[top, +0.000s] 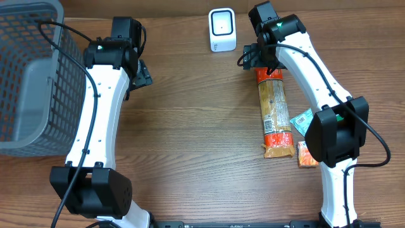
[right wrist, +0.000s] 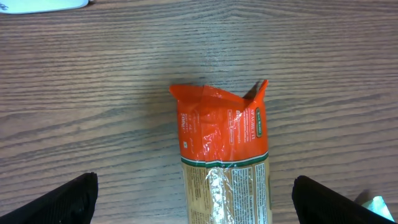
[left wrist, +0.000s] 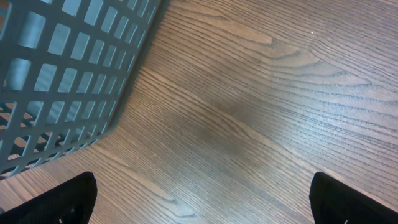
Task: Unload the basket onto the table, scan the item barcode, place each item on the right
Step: 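Open the right gripper and lift it off the spaghetti bag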
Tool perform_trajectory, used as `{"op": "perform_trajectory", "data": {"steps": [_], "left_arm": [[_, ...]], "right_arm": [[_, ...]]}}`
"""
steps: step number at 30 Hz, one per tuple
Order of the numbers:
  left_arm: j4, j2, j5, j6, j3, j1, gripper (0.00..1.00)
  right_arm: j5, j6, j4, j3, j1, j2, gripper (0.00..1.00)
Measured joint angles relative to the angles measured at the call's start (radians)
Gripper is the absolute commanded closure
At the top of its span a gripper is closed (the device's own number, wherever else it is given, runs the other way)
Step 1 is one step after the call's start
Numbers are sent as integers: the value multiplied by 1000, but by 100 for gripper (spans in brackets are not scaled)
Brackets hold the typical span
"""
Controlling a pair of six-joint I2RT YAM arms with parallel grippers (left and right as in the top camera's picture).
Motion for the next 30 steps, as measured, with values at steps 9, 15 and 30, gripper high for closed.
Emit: {"op": "perform_trajectory", "data": {"steps": [9,15,30], "left_arm": [[0,0,0,0,0,0,0],[0,0,0,0,0,0,0],[0,0,0,0,0,0,0]], "right_arm": [[1,0,-1,-2,19,-19,0],[2,0,1,-8,131,-184,0],[14,2,18,-8,246,-761,0]]}}
